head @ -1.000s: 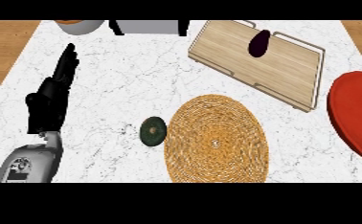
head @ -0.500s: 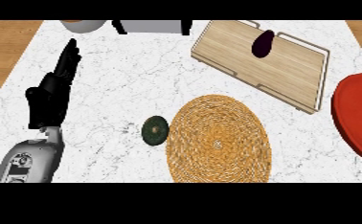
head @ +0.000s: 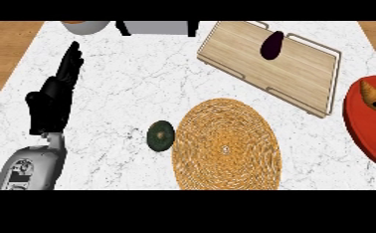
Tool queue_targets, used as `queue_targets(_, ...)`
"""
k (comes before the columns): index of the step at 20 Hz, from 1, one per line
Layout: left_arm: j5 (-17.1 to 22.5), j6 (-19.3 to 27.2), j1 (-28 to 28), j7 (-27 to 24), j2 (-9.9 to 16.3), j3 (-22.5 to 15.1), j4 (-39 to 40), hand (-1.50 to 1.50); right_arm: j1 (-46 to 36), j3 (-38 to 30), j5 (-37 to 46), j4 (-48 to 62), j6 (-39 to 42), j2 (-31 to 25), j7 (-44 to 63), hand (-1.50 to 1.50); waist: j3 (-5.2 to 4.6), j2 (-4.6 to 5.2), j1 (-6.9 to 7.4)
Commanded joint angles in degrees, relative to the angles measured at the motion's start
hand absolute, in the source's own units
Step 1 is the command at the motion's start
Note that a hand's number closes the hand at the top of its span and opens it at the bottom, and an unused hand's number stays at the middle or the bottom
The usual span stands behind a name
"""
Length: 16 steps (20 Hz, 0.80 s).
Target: Pick the croissant from the placemat and place it in the bowl
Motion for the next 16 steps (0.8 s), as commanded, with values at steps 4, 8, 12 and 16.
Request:
queue_targets(4, -0.14, -0.63, 0.08, 1.04, 0.44, 0.68, -0.98, 0.00, -0.40, -5.72, -6.04, 8.12, 7.19, -7.45, -6.00, -1.50, 0.00, -0.13, -0.39)
queue_targets(8, 1.06, -1.64, 1.16, -0.89, 1.29, 2.78, 0.08, 0.00, 3.43, -7.41, -9.38, 9.24, 14.00, -9.69, -7.03, -1.50, -0.11, -0.36, -1.21)
queue_targets(12, -1.40, 0.86, 0.78, 1.42, -0.58, 1.23, -1.86, 0.00, 10.29, -9.33, -12.72, 9.08, 23.82, -12.53, -12.29, -1.50, -0.16, -0.66, -2.16)
queue_targets(16, 0.09, -1.59, 1.72, 1.74, 0.96, 2.24, -3.01, 0.00, 14.41, -10.77, -14.79, 12.15, 31.97, -15.57, -16.00, -1.50, -0.01, -0.44, -1.35)
